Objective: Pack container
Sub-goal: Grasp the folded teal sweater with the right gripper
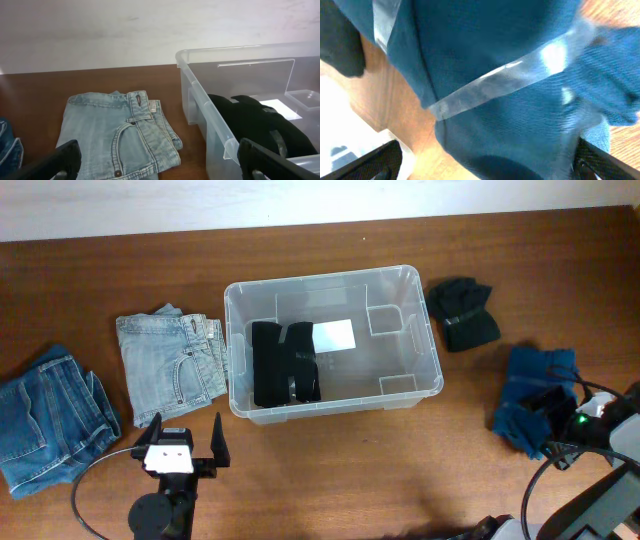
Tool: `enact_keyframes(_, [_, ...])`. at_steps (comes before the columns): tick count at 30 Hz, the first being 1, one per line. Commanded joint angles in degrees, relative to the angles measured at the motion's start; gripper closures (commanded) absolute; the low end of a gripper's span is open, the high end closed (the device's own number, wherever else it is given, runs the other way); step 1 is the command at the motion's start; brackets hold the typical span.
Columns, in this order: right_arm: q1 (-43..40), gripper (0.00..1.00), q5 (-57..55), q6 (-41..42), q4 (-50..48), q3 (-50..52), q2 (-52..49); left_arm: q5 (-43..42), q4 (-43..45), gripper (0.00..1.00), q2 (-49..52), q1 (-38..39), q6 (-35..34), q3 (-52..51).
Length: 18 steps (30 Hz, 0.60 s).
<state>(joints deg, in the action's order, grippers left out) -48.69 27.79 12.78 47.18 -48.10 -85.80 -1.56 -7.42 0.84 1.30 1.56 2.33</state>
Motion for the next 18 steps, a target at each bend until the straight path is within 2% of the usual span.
enact_keyframes(1, [4.5,0.01,-2.6,-1.9,0.3,0.1,2.0,-0.6,0.2,0.00,-0.5,-0.3,0.9,-0.5])
enact_keyframes(7, [12.9,0.01,-12.0,-1.2,2.0,-2.6,3.0,-0.6,0.2,0.00,-0.5,-0.3,0.9,-0.5])
enact_keyframes(14, [17.6,0.01,-11.8,-2.1,12.2,-12.7,4.8,-0.6,0.2,0.01,-0.5,-0.3,0.9,-0.5])
enact_keyframes(18, [20.6,0.01,-11.4,-5.8,18.4,-20.8,5.1,-0.6,0.2,0.01,-0.5,-0.3,0.9,-0.5])
